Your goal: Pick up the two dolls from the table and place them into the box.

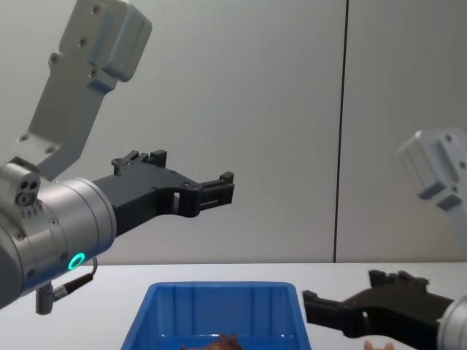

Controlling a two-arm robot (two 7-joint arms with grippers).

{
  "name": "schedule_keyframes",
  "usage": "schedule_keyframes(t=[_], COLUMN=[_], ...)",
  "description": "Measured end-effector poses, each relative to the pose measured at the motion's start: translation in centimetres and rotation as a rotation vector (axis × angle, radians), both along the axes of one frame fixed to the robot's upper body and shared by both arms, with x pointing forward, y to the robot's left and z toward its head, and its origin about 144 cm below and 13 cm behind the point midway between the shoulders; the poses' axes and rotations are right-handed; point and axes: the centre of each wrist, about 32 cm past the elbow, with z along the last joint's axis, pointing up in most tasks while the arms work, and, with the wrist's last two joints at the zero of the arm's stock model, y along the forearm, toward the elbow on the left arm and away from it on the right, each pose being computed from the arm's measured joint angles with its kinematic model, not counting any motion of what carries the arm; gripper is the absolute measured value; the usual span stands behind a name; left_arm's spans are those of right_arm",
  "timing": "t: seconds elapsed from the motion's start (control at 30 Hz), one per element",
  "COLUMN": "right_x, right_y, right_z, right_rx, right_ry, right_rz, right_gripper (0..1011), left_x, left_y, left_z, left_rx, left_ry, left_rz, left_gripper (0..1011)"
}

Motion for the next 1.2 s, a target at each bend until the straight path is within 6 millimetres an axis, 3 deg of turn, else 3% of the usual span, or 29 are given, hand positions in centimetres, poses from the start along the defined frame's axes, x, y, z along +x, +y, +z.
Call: schedule_keyframes(t=[0.43, 1.2], right_x=[-1.2, -2.4], right_y=[0.0, 1.7], right_z=[-0.4, -1.6], right_rx=[-0.027, -0.058], right_ry=[0.072, 0.200], right_rz=[-0.098, -0.194], right_gripper=[1001, 1001], left_x=[0.0, 0.0], left_y=[0.0, 0.0], left_z=[0.0, 0.0], left_rx=[0.000, 0.000], left_ry=[0.000, 0.000], left_rz=[0.000, 0.000], left_gripper=[1001, 1001])
